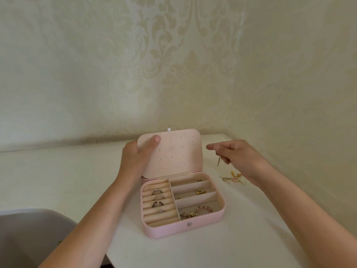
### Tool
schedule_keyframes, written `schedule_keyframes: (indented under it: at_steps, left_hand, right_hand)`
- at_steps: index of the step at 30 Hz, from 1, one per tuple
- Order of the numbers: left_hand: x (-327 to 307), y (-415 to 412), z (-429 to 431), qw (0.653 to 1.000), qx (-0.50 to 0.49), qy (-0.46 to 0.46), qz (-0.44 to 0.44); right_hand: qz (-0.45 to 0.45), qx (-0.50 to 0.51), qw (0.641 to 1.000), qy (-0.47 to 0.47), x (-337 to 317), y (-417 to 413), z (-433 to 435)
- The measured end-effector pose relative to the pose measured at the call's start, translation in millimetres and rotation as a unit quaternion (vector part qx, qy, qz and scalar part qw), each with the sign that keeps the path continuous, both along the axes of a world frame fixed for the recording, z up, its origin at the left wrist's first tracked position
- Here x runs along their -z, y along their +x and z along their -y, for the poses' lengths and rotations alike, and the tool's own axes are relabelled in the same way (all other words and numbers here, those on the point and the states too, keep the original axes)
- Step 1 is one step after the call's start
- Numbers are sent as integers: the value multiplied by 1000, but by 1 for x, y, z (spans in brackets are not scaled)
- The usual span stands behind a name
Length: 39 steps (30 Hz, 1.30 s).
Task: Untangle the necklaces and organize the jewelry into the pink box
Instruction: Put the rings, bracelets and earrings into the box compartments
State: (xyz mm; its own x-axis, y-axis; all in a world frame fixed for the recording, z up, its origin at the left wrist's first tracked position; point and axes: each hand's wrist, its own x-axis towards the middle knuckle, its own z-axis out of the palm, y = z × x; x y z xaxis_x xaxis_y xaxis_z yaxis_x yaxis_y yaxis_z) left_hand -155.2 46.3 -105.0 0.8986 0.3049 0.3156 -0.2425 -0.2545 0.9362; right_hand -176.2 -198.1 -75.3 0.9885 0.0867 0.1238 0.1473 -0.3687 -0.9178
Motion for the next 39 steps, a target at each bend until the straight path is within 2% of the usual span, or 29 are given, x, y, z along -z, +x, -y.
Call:
schedule_keyframes:
  at_steps: [6, 11, 16, 28, 32, 39]
  left_hand:
    - [-2, 0, 1, 999, 23, -38, -15]
    - [-6, -3, -3, 968, 160, -175, -81]
    - [-4, -2, -2, 968, 154, -176, -88]
    - [-3, 0, -4, 969, 157, -170, -88]
    - [-4, 0, -4, 968, 164, -171, -89]
    - [-5, -4, -3, 968, 167, -169, -87]
  right_hand:
    - [46, -41, 997, 56, -8, -10, -8]
    - [66, -21, 995, 71, -6, -10, -14]
    - [29, -21, 999, 39, 1, -7, -16]
    - [-27, -95, 984, 149, -7, -10, -14]
    - [-36, -126, 983, 132, -11, -16, -13]
    - [-33, -97, 987, 124, -12, -17, -18]
